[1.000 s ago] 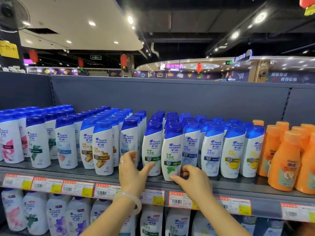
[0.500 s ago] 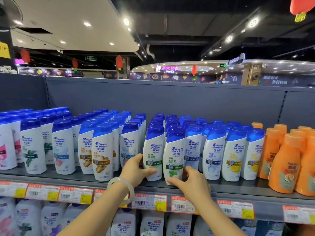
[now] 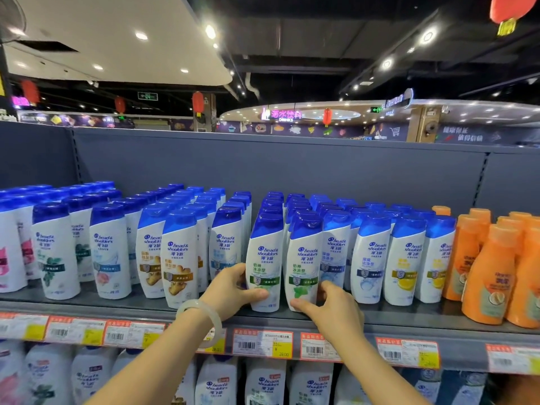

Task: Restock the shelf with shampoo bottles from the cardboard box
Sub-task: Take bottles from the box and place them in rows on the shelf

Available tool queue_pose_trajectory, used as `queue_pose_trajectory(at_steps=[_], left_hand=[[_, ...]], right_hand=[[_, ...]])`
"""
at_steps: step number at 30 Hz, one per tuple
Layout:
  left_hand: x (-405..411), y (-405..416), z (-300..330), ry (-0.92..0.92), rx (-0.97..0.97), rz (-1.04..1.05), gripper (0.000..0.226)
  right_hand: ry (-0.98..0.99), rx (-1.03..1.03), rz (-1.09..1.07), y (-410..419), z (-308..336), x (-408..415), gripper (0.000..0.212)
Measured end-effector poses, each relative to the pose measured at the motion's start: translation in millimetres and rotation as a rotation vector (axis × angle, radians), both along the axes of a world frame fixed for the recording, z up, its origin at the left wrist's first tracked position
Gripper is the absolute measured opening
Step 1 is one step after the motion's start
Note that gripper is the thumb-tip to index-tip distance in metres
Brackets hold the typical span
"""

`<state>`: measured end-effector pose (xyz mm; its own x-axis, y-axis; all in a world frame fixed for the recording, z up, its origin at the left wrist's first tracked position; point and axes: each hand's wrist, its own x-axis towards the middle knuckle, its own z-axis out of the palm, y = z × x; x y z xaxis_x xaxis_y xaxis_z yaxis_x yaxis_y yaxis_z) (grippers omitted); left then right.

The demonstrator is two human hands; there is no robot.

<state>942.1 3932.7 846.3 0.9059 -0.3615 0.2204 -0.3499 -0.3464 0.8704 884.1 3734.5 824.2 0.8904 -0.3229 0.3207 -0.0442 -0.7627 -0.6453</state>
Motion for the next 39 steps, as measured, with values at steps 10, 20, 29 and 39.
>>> queue_pose_trajectory(at_steps=[10,20,29,39], left_hand=[[-7,-1,-1,-0.003,-0.019,0.021,0.033],[-10,-2,-3,-0.035,-0.017,0.077,0.040],[-41,13,-10,-0.197,-0.091,0.271,0.063],[-108,101,-54,-0.187,0.012,0.306,0.031]], right_hand=[[0.000,0.007,-0.028,1,-1,1,0.045],[-0.021,0.010,-0.047,2,1,0,0.038],[-0.275,0.111,-0.021,12,8,-28,0.050],[-0.032,0.027,0.302,121,-29,-70,0.024]])
